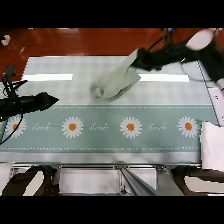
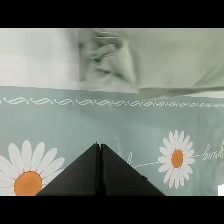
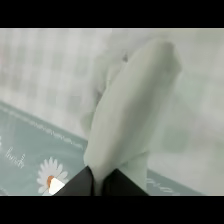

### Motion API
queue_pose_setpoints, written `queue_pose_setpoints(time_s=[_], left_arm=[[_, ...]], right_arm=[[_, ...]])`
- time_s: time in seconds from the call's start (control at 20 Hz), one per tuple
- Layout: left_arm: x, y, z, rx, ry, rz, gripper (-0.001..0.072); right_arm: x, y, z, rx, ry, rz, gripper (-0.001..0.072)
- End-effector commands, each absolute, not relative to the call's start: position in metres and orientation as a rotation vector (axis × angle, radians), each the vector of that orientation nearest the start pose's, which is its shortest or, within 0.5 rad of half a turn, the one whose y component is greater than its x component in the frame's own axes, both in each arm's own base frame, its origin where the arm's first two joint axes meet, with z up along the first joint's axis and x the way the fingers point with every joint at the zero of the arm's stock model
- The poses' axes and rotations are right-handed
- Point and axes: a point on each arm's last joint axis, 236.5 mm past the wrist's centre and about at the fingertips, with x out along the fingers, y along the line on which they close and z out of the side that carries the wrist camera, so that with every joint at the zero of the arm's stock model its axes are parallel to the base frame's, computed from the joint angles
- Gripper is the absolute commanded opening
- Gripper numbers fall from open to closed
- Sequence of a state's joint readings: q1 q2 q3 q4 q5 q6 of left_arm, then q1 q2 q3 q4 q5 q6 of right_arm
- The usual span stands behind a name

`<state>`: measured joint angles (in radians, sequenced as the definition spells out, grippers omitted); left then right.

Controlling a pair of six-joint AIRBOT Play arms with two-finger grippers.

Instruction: Fold the shirts.

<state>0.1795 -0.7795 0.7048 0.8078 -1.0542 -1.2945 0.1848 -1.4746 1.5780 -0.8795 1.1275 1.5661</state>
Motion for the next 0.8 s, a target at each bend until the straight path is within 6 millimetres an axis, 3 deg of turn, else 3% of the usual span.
queue_pose_setpoints(time_s=[0.0,0.2,0.4,0.6,0.75], left_arm=[[0.309,-0.088,0.07,-0.545,0.942,-0.351,0.0022],[0.323,-0.079,0.075,-0.543,0.881,-0.312,0.0022],[0.325,-0.077,0.076,-0.543,0.869,-0.305,0.0022],[0.331,-0.074,0.079,-0.545,0.843,-0.291,0.0022],[0.34,-0.067,0.084,-0.545,0.797,-0.263,0.0022]], right_arm=[[0.456,0.164,0.192,0.437,1.003,0.451,0.0029],[0.445,0.087,0.248,0.48,0.888,0.322,0.003],[0.411,-0.007,0.279,0.558,0.815,0.138,0.0029],[0.362,-0.079,0.282,0.637,0.828,-0.043,0.0028],[0.314,-0.13,0.263,0.638,0.92,-0.245,0.0028]])
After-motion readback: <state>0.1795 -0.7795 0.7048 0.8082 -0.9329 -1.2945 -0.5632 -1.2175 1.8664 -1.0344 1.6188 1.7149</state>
